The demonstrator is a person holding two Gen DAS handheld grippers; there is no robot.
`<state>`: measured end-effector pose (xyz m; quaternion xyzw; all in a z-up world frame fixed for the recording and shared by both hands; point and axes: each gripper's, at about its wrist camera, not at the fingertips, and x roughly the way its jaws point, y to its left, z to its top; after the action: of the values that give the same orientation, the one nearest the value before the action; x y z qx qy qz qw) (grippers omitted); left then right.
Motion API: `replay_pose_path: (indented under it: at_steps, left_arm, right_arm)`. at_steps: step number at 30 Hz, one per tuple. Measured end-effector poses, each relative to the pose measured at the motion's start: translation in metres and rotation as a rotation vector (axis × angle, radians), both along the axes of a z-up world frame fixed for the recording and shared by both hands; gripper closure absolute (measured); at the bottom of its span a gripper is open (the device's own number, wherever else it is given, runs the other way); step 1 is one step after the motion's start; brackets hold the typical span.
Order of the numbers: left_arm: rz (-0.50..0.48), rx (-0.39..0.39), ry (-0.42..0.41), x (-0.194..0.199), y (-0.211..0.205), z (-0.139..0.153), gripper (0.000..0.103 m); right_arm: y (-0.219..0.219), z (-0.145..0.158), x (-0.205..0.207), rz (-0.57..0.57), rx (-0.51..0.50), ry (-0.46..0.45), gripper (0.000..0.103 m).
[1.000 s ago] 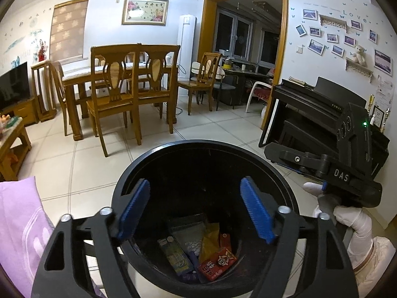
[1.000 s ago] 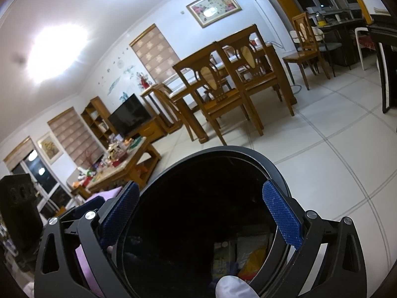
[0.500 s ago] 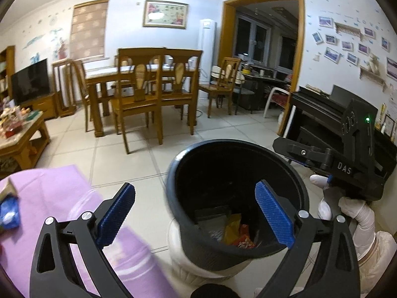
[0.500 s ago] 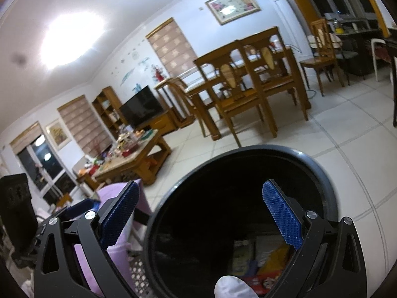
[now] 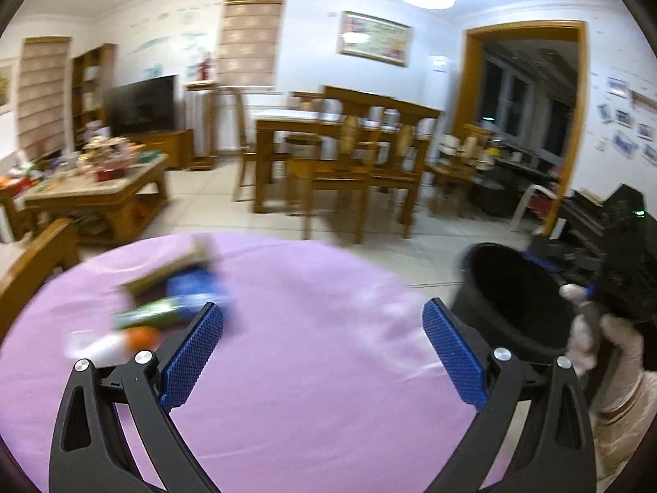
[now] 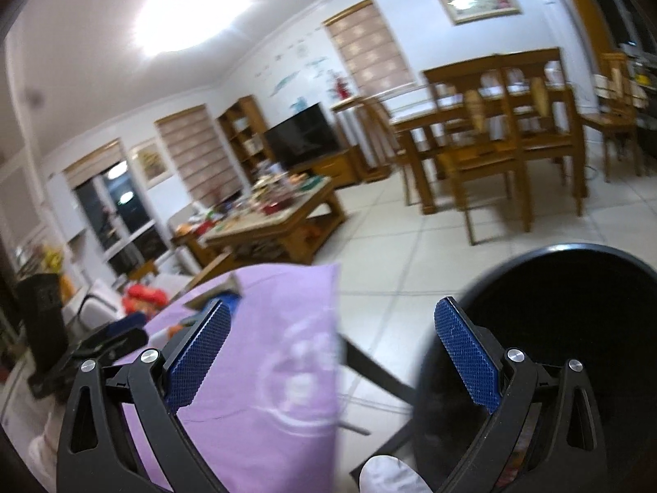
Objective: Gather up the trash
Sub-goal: 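Move both open tools back over the table, then grasp the white cup with the left tool while the right tool grasps the orange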
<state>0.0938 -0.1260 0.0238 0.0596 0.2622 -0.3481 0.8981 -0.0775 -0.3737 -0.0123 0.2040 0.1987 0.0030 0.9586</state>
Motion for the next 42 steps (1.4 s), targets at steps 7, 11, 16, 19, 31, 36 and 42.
replay_pose_path:
  at_steps: [7, 11, 16, 19, 31, 36, 42]
  left_arm:
    - [0.065, 0.180, -0.015, 0.063, 0.069, -0.013, 0.007]
    - [-0.010, 0.239, 0.019, 0.086, 0.078, -0.033, 0.017]
    - [-0.060, 0.301, 0.077, 0.097, 0.070, -0.054, 0.040]
    - [-0.063, 0.303, 0.078, 0.096, 0.074, -0.059, 0.041]
    - [-0.055, 0.251, 0.137, 0.080, 0.098, -0.057, 0.061]
    - [-0.018, 0.235, 0.164, 0.069, 0.111, -0.057, 0.061]
    - [0.034, 0.331, 0.194, 0.065, 0.114, -0.065, 0.063]
  right_arm:
    - [0.082, 0.012, 0.054, 0.202, -0.048, 0.000, 0.009]
    - [0.116, 0.020, 0.072, 0.269, -0.060, 0.007, 0.010]
    - [0.136, 0.021, 0.083, 0.306, -0.069, 0.026, 0.010]
    - [0.145, 0.022, 0.093, 0.315, -0.071, 0.038, 0.010]
    - [0.192, 0.008, 0.149, 0.437, -0.128, 0.146, 0.020]
    - [0.240, -0.001, 0.198, 0.524, -0.173, 0.220, 0.021]
    - [0.284, -0.031, 0.246, 0.563, -0.243, 0.325, 0.030]
